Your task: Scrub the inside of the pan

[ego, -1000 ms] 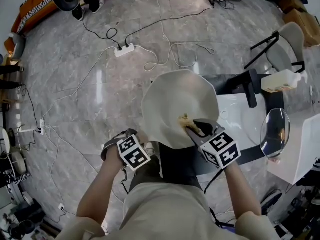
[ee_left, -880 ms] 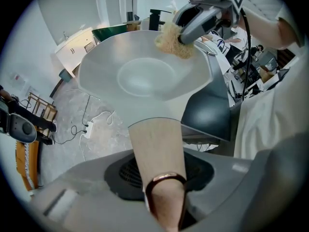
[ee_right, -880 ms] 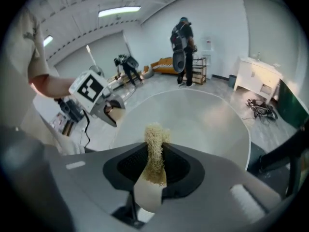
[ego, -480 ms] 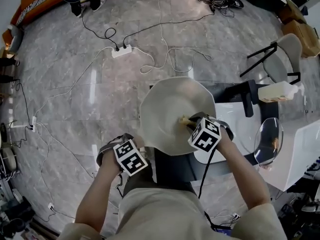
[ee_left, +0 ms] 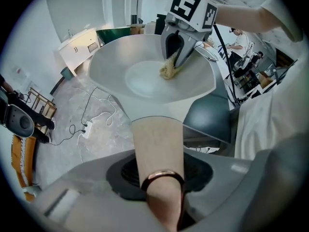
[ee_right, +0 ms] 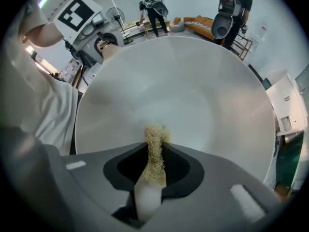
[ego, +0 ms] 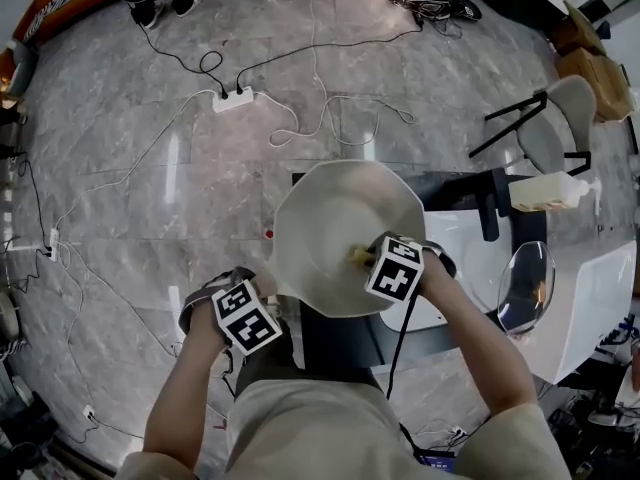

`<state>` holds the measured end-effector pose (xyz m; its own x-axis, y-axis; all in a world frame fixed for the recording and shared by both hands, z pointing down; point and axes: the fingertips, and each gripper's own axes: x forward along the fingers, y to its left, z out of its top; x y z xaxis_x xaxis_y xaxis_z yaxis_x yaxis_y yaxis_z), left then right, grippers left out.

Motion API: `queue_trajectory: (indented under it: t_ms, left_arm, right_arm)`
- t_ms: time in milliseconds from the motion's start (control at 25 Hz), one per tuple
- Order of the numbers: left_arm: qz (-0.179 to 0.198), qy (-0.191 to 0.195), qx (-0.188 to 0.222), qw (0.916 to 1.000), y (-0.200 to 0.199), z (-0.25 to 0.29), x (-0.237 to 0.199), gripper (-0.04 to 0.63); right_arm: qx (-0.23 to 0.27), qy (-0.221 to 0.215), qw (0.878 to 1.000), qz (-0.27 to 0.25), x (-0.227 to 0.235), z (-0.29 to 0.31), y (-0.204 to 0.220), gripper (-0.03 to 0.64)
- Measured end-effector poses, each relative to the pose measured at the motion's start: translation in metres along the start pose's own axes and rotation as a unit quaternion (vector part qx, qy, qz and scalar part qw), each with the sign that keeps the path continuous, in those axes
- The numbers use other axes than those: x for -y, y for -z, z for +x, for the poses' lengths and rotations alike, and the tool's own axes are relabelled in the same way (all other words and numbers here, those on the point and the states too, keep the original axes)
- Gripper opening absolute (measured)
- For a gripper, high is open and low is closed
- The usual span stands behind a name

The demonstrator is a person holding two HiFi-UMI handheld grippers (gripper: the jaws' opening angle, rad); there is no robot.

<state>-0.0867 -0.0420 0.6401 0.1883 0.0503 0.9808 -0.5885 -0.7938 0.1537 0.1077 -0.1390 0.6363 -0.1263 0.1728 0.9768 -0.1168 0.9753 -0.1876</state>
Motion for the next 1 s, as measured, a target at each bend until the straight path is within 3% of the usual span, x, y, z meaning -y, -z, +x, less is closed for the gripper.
queue_trajectory:
  t_ms: [240,480,720,880,1000]
  left_arm:
    - [0.016,-0.005,-0.003,0.9999,-0.001,0.0,-0.008,0.14]
    - [0.034,-0.005,-0.005,0.9994,-0.002,0.0,-0.01,0.14]
    - [0.051,-0.012,-0.002,0.9986,-0.004,0.0,-0.011,0.14]
    - [0.076,-0.021,-0.009,0.9969,-0.004,0.001,-0.013,0.138]
    - [0.082,-0.025,-0.011,0.9962,-0.005,0.001,-0.014,0.138]
  right_arm:
    - [0.033,-0.089,0.995,0.009,-0.046,0.014,-0.026,0.094]
    - [0.1,-0.1,0.989,0.044,-0.047,0.021,-0.065,0.095]
    - [0.213,-0.097,0.965,0.121,-0.029,0.015,-0.105,0.098]
    - [0.278,-0.088,0.946,0.144,-0.008,0.004,-0.128,0.097]
    - [0.302,-0.063,0.941,0.139,0.012,-0.005,-0.139,0.097]
